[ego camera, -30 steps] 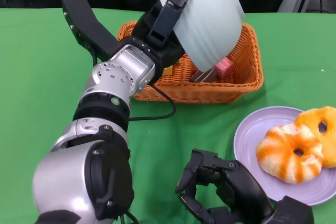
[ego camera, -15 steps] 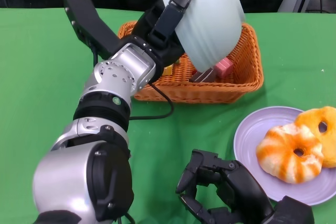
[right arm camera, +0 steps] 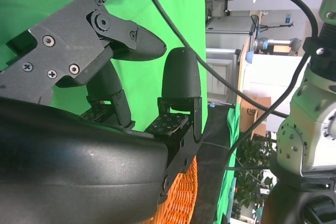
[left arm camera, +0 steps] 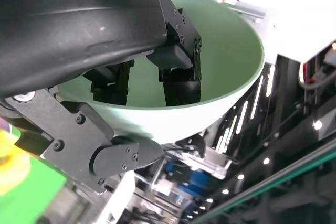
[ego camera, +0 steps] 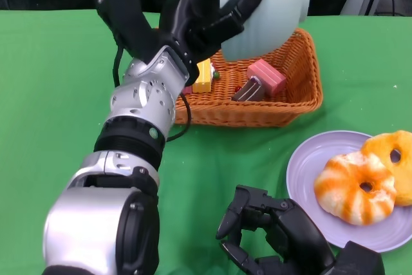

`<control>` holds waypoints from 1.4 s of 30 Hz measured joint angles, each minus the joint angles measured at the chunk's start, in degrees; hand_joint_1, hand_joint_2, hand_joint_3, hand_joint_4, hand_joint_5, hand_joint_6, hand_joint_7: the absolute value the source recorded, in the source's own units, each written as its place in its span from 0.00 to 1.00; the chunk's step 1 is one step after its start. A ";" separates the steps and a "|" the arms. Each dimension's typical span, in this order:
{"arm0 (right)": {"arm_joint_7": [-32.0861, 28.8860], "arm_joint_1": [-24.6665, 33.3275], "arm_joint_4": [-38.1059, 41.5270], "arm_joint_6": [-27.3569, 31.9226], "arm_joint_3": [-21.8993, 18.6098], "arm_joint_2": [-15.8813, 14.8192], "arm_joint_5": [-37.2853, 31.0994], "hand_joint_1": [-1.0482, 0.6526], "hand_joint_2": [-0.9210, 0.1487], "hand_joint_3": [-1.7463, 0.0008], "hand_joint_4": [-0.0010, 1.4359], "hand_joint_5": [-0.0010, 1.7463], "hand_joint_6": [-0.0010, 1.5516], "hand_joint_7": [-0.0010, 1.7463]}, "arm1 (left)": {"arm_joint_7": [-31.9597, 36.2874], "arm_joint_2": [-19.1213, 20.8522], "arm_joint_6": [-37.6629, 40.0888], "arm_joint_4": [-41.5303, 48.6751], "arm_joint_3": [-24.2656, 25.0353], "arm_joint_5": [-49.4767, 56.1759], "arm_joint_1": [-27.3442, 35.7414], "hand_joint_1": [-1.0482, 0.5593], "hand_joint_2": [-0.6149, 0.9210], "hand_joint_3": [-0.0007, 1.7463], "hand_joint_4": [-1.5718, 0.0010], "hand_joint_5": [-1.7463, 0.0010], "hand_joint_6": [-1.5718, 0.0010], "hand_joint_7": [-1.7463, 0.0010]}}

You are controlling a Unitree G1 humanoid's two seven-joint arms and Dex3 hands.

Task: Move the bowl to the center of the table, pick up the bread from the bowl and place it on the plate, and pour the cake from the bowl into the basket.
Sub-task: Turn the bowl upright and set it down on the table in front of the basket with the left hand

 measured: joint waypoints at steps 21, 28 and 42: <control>-0.22 -0.03 0.07 -0.55 -0.06 0.00 -0.10 0.46 0.41 0.42 0.51 0.97 0.41 0.81 | -2.03 6.46 -28.95 0.89 -10.44 16.23 4.44 0.58 0.76 0.68 0.50 0.01 0.52 0.18; -0.27 -0.41 -0.16 -0.55 -2.01 -0.02 1.34 0.46 0.41 0.39 0.50 0.99 0.41 0.83 | 8.17 13.50 -45.08 2.50 -14.32 27.12 7.97 0.60 0.80 0.63 0.53 0.00 0.57 0.14; -1.47 -0.78 -2.96 1.69 -3.13 0.03 1.99 0.49 0.37 0.40 0.49 0.99 0.40 0.84 | 19.55 17.99 -53.38 3.52 -15.49 33.55 12.11 0.60 0.81 0.61 0.58 0.00 0.61 0.10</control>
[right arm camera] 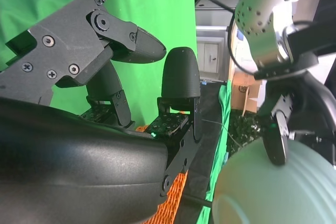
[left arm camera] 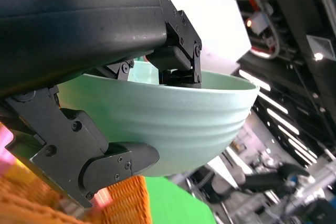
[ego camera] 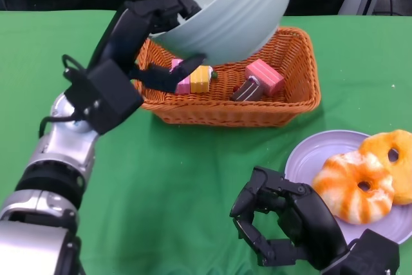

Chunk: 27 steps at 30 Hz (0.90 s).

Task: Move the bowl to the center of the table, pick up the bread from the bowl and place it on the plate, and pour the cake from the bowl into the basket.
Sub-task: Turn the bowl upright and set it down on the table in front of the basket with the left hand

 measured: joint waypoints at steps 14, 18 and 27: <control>-0.58 -1.54 -1.27 1.23 -1.41 -0.45 0.11 0.53 0.39 0.36 0.48 0.99 0.38 0.87 | 30.29 7.64 -5.81 -5.63 -5.66 22.55 8.38 0.65 0.74 0.67 0.56 0.02 0.55 0.17; -1.47 -1.78 -1.51 1.23 -2.30 -0.95 -0.31 0.54 0.41 0.34 0.48 0.99 0.38 0.87 | 39.73 9.82 -5.65 -7.49 -7.27 28.38 11.55 0.63 0.74 0.66 0.55 0.05 0.53 0.19; -2.92 -4.55 -1.56 1.23 -3.48 -2.10 -1.32 0.52 0.37 0.40 0.50 0.98 0.37 0.88 | 67.20 14.83 0.97 -8.52 -15.22 43.43 15.02 0.60 0.79 0.51 0.53 0.02 0.53 0.17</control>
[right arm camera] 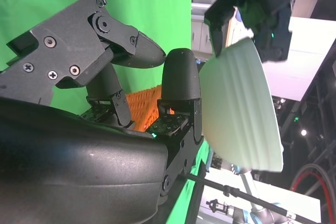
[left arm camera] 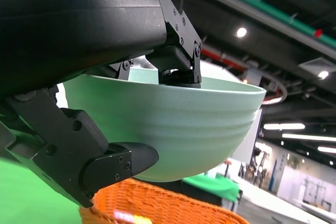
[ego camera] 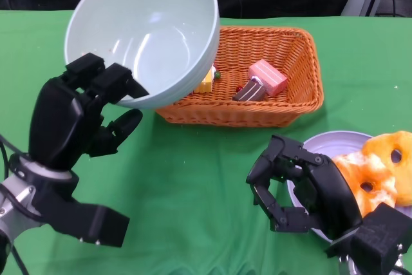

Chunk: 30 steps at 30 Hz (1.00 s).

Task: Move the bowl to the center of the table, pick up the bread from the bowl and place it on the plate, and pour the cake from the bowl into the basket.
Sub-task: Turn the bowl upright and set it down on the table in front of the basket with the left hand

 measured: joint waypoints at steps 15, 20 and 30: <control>-1.84 -1.70 -0.05 -0.20 -2.13 -0.19 0.08 0.51 0.36 0.41 0.53 0.95 0.40 0.84 | 19.80 4.01 1.30 0.03 -14.80 8.30 3.68 0.64 0.64 0.76 0.50 0.06 0.49 0.25; -2.87 -1.73 -0.66 0.90 -2.15 -0.19 -0.15 0.50 0.37 0.40 0.52 0.96 0.41 0.84 | 21.31 5.41 1.49 -1.48 -17.10 9.33 5.35 0.65 0.68 0.73 0.50 0.08 0.51 0.23; -4.98 -1.72 -3.31 2.51 -2.15 -0.20 -1.03 0.50 0.39 0.38 0.50 0.96 0.41 0.82 | 21.74 9.23 0.29 -6.67 -19.53 9.80 8.99 0.66 0.69 0.67 0.53 0.02 0.54 0.16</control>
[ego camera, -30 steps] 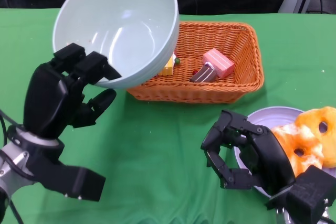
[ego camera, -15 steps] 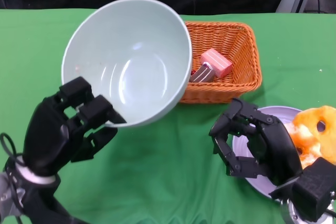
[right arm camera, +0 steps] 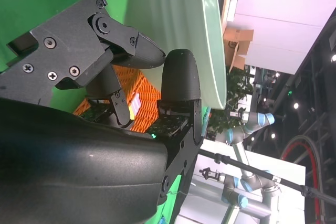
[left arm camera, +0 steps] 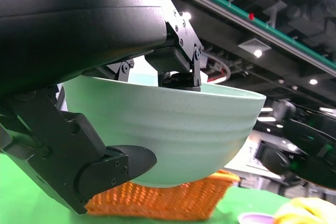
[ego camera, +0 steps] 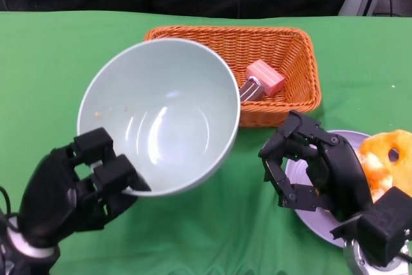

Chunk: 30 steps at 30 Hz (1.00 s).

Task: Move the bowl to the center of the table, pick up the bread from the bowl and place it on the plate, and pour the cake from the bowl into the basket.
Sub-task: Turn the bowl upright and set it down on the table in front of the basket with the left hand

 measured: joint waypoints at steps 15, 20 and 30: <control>-0.25 0.11 -3.21 1.35 -0.05 -0.40 0.18 0.50 0.42 0.35 0.52 0.95 0.41 0.81 | 1.23 1.19 -0.24 0.76 -5.02 3.04 3.27 0.67 0.67 0.59 0.53 0.00 0.59 0.08; -0.41 0.41 -3.67 2.04 -0.02 -0.52 0.11 0.50 0.42 0.35 0.52 0.95 0.41 0.81 | 1.73 0.70 0.01 3.46 -7.15 3.42 3.02 0.67 0.69 0.58 0.55 0.00 0.61 0.08; -0.50 1.18 -5.90 3.27 0.22 -0.46 0.23 0.49 0.43 0.35 0.52 0.96 0.41 0.81 | -2.97 -0.12 -0.20 8.51 -8.74 1.86 1.01 0.65 0.76 0.45 0.56 0.00 0.60 0.09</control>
